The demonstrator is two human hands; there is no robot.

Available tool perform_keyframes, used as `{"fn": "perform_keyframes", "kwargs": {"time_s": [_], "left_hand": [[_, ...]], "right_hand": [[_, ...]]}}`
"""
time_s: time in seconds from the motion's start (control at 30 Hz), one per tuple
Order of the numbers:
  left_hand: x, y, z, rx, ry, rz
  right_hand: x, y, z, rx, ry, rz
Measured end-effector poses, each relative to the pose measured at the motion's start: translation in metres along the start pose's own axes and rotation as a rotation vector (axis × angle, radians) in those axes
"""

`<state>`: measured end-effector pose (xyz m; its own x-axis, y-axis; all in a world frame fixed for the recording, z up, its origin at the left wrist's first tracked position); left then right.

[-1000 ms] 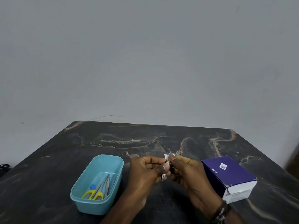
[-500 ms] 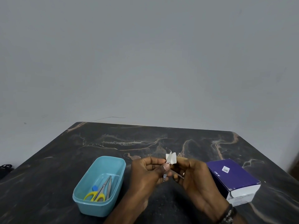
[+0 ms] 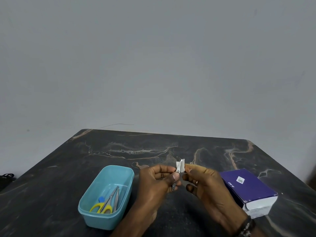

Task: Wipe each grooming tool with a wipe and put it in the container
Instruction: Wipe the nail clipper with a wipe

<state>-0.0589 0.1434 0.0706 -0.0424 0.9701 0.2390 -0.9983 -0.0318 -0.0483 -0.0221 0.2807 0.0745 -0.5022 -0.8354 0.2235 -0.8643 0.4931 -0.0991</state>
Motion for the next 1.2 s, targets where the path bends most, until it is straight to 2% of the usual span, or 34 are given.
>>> {"fn": "perform_keyframes", "kwargs": {"time_s": [0.17, 0.77, 1.0, 1.2], "left_hand": [[0.0002, -0.0003, -0.0005, 0.01, -0.004, -0.014], [0.0018, 0.0002, -0.0026, 0.06, 0.045, -0.04], [0.0001, 0.0018, -0.0059, 0.078, 0.095, -0.043], [0.0009, 0.001, -0.0082, 0.027, 0.129, -0.133]], "right_hand": [[0.0001, 0.001, 0.0033, 0.011, 0.025, 0.03], [-0.0001, -0.0013, 0.0051, -0.018, -0.04, -0.048], [-0.0003, 0.0004, 0.0063, -0.107, -0.081, -0.02], [-0.0008, -0.0012, 0.0055, -0.251, -0.126, 0.008]]}}
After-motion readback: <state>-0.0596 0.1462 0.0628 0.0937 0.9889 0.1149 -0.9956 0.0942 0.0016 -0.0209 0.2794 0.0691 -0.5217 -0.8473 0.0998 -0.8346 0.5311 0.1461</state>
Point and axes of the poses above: each hand's wrist, its own y-axis towards the middle knuckle, its own x-axis out of the palm, z = x × y, the point moved 2 cm from there along y, towards the middle knuckle, and after that the axes turned 15 degrees about z, right-handed, at the moved point
